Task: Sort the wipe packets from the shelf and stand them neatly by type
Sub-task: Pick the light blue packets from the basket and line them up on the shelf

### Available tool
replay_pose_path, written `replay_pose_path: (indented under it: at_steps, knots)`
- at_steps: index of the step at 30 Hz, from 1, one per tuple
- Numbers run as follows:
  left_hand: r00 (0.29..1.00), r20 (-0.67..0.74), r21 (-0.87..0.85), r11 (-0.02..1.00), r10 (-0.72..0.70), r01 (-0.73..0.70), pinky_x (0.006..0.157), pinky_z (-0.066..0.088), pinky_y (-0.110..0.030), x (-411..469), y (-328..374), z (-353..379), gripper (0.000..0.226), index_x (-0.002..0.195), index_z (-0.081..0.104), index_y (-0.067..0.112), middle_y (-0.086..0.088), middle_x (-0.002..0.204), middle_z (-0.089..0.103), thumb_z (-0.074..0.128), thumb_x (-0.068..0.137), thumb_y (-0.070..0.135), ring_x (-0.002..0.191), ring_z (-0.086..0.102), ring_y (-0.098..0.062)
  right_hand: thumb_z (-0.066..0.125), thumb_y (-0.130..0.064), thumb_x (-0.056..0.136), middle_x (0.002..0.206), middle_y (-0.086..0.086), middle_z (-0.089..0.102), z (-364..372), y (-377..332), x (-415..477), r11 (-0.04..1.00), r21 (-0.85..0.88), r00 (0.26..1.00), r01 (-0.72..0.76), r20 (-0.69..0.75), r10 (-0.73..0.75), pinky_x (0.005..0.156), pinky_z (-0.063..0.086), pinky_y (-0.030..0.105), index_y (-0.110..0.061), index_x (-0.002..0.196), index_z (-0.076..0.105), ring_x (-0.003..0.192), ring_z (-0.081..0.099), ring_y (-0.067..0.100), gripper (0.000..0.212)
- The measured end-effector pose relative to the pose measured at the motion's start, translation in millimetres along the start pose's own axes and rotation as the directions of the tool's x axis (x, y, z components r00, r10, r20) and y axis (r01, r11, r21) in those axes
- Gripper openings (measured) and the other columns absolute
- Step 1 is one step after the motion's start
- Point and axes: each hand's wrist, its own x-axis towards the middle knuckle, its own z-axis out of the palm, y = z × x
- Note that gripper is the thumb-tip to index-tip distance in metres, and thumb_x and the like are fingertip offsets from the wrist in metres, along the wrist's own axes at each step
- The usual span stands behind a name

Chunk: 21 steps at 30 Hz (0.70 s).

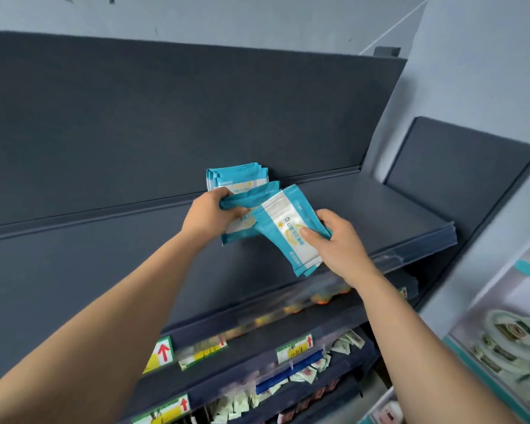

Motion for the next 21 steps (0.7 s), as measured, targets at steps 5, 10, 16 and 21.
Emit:
replay_pose_path:
  at_steps: [5, 10, 16, 21]
  knots:
    - [1.0, -0.016, 0.082, 0.997, -0.01, 0.011, 0.074, 0.044, -0.03, 38, -16, 13, 0.039, 0.115, 0.063, 0.014, -0.004, 0.107, 0.061, 0.072, 0.083, 0.034, 0.094, 0.057, -0.023, 0.063, -0.028, 0.091, 0.107, -0.012, 0.063, 9, 5, 30, 0.998, -0.028, 0.997, -0.061, 0.038, 0.062, 0.062, 0.057, 0.024, -0.022, 0.105, 0.056, 0.093, 0.065, 0.006, 0.016]
    - [0.994, -0.088, 0.24, 0.97, 0.061, -0.039, 0.084, 0.047, -0.036, 63, -24, 27, 0.042, 0.121, 0.062, 0.015, -0.006, 0.112, 0.053, 0.067, 0.086, 0.038, 0.106, 0.052, -0.025, 0.062, -0.03, 0.092, 0.109, -0.012, 0.063, 16, 13, 59, 0.995, -0.041, 0.994, -0.089, 0.058, 0.092, 0.063, 0.057, 0.026, -0.022, 0.103, 0.056, 0.093, 0.065, 0.007, 0.015]
    - [0.961, -0.202, 0.652, 0.758, 0.188, -0.011, 0.091, 0.035, -0.037, 64, -30, 38, 0.047, 0.13, 0.051, 0.02, -0.007, 0.123, 0.044, 0.06, 0.089, 0.04, 0.112, 0.04, -0.028, 0.058, -0.03, 0.095, 0.108, -0.009, 0.064, 22, 20, 86, 0.996, 0.035, 0.992, -0.084, 0.099, 0.08, 0.06, 0.052, 0.02, -0.019, 0.103, 0.056, 0.092, 0.065, 0.006, 0.014]
    - [0.967, -0.198, 0.678, 0.735, 0.16, 0.017, 0.1, 0.027, -0.04, 57, -34, 41, 0.053, 0.137, 0.045, 0.024, -0.006, 0.137, 0.039, 0.056, 0.09, 0.045, 0.125, 0.033, -0.028, 0.053, -0.027, 0.098, 0.107, -0.008, 0.064, 29, 22, 100, 0.971, 0.208, 0.993, -0.115, 0.063, 0.104, 0.064, 0.053, 0.02, -0.017, 0.107, 0.055, 0.091, 0.063, 0.003, 0.014]
